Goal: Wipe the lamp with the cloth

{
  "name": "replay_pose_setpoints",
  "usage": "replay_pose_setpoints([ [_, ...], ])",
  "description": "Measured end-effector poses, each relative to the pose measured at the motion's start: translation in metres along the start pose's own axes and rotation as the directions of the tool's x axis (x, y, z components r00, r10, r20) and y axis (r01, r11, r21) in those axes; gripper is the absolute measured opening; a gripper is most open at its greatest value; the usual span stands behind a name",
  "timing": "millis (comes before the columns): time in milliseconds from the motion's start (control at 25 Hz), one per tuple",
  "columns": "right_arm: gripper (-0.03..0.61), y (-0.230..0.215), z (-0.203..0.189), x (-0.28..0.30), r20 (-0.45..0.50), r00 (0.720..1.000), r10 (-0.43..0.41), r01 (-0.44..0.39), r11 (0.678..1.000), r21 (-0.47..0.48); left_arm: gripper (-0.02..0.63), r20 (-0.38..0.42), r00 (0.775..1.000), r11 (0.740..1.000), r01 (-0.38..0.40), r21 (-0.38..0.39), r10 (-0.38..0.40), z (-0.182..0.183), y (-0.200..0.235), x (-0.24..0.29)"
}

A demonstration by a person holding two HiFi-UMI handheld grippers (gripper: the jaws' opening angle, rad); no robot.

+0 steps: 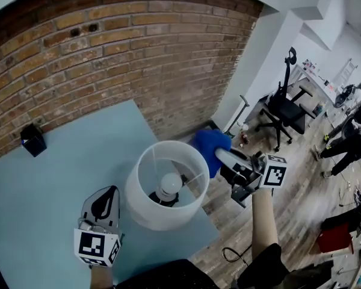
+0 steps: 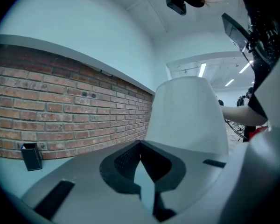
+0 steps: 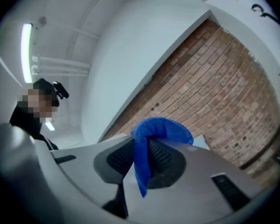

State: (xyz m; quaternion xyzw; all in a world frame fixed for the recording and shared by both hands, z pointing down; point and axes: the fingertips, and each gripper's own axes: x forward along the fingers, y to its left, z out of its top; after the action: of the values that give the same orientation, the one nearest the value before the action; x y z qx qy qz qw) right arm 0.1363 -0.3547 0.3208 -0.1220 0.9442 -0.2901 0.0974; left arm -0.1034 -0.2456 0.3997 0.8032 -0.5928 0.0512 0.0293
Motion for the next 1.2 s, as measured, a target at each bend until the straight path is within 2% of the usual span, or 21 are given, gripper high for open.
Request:
replay_pose_setpoints([
  [80,0.061,0.021,0.023,0.020,-0.059,0.988,0.142,-0.144,0.989,-0.034,0.009,-0.006,1.000,1.000,-0.007,-0.009,0.007,-0.004,0.004,0.003],
  [160,0.061,0.039,0.036,0.042,-0.149,0.955,0.257,-0.267,0.962,-0.055,0.009,-0.005,1.000,1.000,-0.012,-0.015,0.012,-0.005,0.006,0.007],
  [240,0.061,0.050,0.039,0.064,-0.263,0.912,0.316,-0.345,0.936,-0.072,0.009,0.005,1.000,1.000,-0.017,-0.014,0.017,-0.004,0.008,0.010],
  [320,0.061,0.051,0.032,0.083,-0.377,0.866,0.329,-0.385,0.920,-0.081,0.009,0.021,0.999,1.000,-0.025,-0.019,0.025,-0.002,0.010,0.014],
  [480,0.061,0.030,0.003,0.108,-0.513,0.792,0.331,-0.394,0.919,-0.015,0.009,0.020,0.999,0.998,-0.043,-0.039,0.044,-0.005,0.021,0.020],
  [720,0.061,-0.008,-0.037,0.135,-0.607,0.718,0.341,-0.361,0.928,0.093,0.009,0.007,0.998,0.997,-0.059,-0.049,0.059,-0.004,0.039,0.027],
  [840,0.061,-0.027,-0.059,0.143,-0.678,0.666,0.310,-0.332,0.938,0.103,0.008,-0.031,0.998,0.998,-0.060,-0.037,0.059,-0.001,0.049,0.037],
  [960,0.061,-0.041,-0.075,0.149,-0.747,0.606,0.275,-0.310,0.946,0.097,0.009,-0.003,0.999,0.998,-0.042,-0.055,0.042,0.013,0.054,0.047],
  [1000,0.061,-0.042,-0.074,0.152,-0.759,0.594,0.267,-0.319,0.944,0.083,0.009,0.015,0.999,0.998,-0.031,-0.059,0.032,0.019,0.053,0.052],
  [1080,0.061,-0.028,-0.057,0.158,-0.746,0.591,0.308,-0.389,0.918,0.070,0.009,0.047,0.999,0.997,-0.006,-0.071,0.010,0.031,0.047,0.057],
  [1120,0.061,-0.012,-0.042,0.162,-0.726,0.585,0.362,-0.452,0.889,0.079,0.009,0.056,0.998,0.997,0.004,-0.077,0.000,0.035,0.045,0.059],
  [1160,0.061,0.008,-0.026,0.165,-0.705,0.566,0.427,-0.522,0.848,0.094,0.009,0.059,0.998,0.997,0.011,-0.078,-0.006,0.039,0.043,0.059],
  [1200,0.061,0.028,-0.010,0.168,-0.689,0.534,0.489,-0.590,0.800,0.111,0.009,0.057,0.998,0.997,0.013,-0.073,-0.009,0.041,0.042,0.059],
])
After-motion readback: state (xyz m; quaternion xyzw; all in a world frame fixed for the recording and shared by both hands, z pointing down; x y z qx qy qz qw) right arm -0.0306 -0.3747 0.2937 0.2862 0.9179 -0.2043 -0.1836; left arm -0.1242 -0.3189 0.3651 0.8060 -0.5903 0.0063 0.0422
